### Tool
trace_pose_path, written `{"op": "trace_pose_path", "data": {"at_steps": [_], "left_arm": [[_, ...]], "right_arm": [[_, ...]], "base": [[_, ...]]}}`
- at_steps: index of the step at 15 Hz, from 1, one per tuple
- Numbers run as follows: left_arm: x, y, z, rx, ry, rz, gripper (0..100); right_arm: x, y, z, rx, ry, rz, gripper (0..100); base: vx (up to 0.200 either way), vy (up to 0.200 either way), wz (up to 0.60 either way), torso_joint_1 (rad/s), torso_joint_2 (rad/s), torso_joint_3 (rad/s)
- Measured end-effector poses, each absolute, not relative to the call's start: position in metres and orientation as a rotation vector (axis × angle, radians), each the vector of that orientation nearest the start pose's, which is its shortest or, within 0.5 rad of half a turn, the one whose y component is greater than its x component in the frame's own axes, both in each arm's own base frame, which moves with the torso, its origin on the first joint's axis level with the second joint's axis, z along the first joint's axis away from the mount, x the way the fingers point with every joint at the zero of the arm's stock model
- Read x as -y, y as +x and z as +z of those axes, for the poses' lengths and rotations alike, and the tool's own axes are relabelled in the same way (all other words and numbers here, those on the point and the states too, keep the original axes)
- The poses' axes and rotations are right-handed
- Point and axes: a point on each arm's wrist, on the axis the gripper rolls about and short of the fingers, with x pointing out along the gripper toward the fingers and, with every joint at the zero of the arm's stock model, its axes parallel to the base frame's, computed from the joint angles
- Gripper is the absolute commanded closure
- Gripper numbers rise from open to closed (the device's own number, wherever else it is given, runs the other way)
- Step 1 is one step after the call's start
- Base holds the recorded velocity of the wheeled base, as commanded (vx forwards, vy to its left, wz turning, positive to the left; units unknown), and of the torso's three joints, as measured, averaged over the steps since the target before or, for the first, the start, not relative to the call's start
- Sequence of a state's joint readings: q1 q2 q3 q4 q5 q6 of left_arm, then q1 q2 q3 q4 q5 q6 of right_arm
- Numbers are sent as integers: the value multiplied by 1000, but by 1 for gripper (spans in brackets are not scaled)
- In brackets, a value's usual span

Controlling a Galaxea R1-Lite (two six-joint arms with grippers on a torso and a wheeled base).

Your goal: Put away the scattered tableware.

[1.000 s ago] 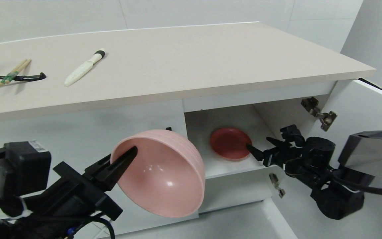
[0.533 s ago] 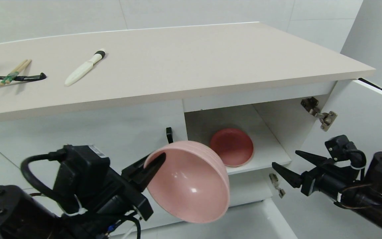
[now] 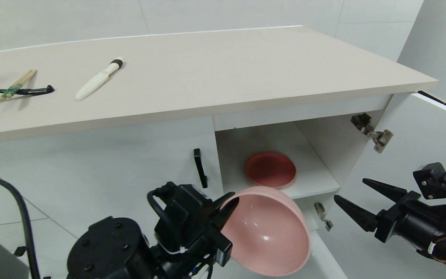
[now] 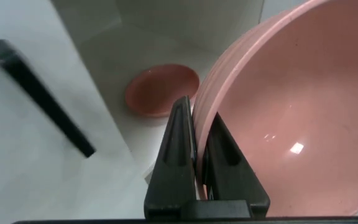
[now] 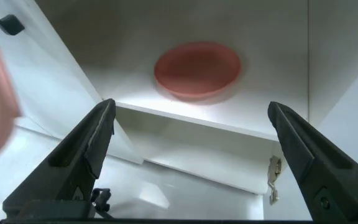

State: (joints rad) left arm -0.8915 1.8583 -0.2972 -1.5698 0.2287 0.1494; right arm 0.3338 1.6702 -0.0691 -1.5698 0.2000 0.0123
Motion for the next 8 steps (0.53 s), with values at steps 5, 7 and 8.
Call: {"op": "trace_pose_path", "data": {"at_steps": [5,7,8], "left_arm": [[243,194,102,59,116,-461,100],[255,202,96,59,113,-429,100],[259,205,94,64,110,-427,100]], "right_arm": [[-70,188,113,-36,-92,535,0],[-68,192,119,-5,-93,521,0],[-67,194,122,13,-94,508,0]], "base": [[0,0,0,0,0,0],[0,0,0,0,0,0],[0,0,0,0,0,0]]}}
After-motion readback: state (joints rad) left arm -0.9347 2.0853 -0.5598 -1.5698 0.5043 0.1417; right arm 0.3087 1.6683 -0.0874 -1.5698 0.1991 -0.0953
